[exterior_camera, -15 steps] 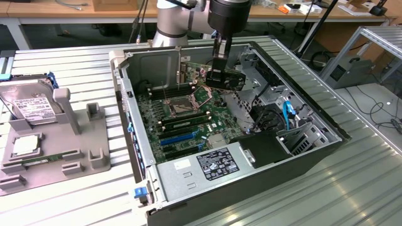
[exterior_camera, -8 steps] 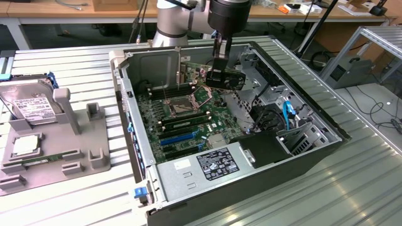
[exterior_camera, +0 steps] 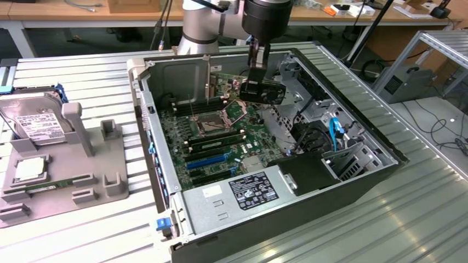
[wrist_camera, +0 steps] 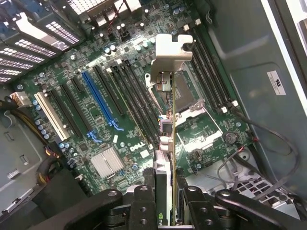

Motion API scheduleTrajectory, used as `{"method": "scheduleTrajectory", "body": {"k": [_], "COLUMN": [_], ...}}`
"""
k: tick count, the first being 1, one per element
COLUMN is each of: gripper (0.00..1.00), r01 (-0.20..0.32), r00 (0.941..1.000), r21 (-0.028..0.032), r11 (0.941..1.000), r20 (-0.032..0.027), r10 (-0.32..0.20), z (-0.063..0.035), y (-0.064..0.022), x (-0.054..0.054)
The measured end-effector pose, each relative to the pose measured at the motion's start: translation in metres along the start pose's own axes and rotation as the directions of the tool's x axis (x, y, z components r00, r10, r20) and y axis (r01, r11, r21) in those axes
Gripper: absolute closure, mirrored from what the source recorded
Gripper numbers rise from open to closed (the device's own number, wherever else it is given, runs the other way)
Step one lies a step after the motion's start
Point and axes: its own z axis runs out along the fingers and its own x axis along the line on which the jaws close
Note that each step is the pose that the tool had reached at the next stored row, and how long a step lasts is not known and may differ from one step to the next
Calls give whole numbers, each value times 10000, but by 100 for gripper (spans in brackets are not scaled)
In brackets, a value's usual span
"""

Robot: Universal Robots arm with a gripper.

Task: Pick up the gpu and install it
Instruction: 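Insert the gpu into the slot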

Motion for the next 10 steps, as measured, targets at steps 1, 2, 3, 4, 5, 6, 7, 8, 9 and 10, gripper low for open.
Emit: {"method": "scheduleTrajectory", "body": {"k": [1, 2, 3, 4, 5, 6, 7, 8, 9, 10], "gripper": [73, 73, 73, 73, 73, 73, 73, 73, 73, 73], "r01": [55, 92, 133, 180, 218, 273, 316, 385, 412, 433], "r00": [10000, 10000, 9999, 9998, 9998, 9996, 9995, 9993, 9991, 9991], "r21": [-1, -2, -4, -5, -6, -8, -9, -11, -12, -12], "r11": [10000, 10000, 9999, 9998, 9998, 9996, 9995, 9993, 9991, 9991], "r20": [4, 7, 11, 13, 17, 21, 24, 29, 31, 33], "r10": [-55, -92, -133, -180, -218, -273, -316, -385, -412, -433], "z": [0, 0, 0, 0, 0, 0, 0, 0, 0, 0], "y": [0, 0, 0, 0, 0, 0, 0, 0, 0, 0], "x": [0, 0, 0, 0, 0, 0, 0, 0, 0, 0]}}
